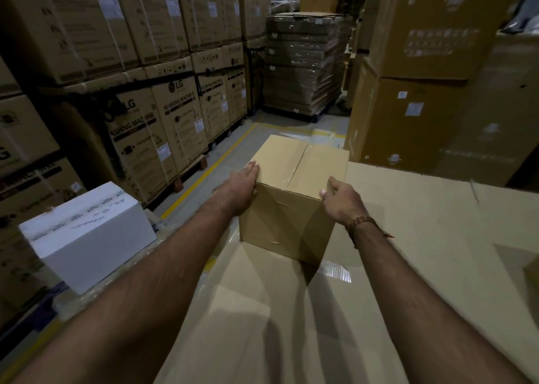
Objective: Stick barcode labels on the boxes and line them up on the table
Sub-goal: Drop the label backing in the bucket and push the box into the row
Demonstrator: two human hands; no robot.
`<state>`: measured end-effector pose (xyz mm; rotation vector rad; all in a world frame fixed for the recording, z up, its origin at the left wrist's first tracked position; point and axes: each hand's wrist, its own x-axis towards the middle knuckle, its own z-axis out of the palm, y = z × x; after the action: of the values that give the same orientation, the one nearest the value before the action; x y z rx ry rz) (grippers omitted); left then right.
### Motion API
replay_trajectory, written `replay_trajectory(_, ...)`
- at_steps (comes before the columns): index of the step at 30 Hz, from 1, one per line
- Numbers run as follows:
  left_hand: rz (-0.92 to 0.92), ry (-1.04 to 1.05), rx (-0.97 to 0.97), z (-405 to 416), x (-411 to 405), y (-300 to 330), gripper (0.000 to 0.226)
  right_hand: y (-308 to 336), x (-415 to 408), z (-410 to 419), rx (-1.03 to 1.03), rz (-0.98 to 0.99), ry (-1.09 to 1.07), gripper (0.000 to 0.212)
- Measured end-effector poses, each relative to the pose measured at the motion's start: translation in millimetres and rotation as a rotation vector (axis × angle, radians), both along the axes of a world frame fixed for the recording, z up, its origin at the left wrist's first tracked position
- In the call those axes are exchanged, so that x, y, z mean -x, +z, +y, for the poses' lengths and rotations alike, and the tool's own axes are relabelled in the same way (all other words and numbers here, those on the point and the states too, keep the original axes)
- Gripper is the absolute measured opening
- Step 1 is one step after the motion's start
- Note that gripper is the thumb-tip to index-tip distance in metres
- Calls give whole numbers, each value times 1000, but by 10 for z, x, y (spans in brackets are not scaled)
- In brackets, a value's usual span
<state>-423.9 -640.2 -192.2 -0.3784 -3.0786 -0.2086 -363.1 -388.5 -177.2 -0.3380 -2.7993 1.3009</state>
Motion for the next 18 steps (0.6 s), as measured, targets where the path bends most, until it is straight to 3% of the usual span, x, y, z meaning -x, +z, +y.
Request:
replay_trajectory(4, 117, 23, 182, 75, -76, 99, 87, 10, -83, -44, -35, 98, -61, 38)
replay_trajectory(6, 178, 30, 181, 123, -156, 165, 92, 65, -203, -26, -29, 203, -126, 44)
replay_trajectory(14, 235, -100, -173, 707, -731, 317, 56, 390, -909, 383, -163, 304, -137, 34)
replay_trajectory(18, 236, -155, -226, 1234, -1095, 342, 50, 538, -1382, 698, -209, 310, -147, 30)
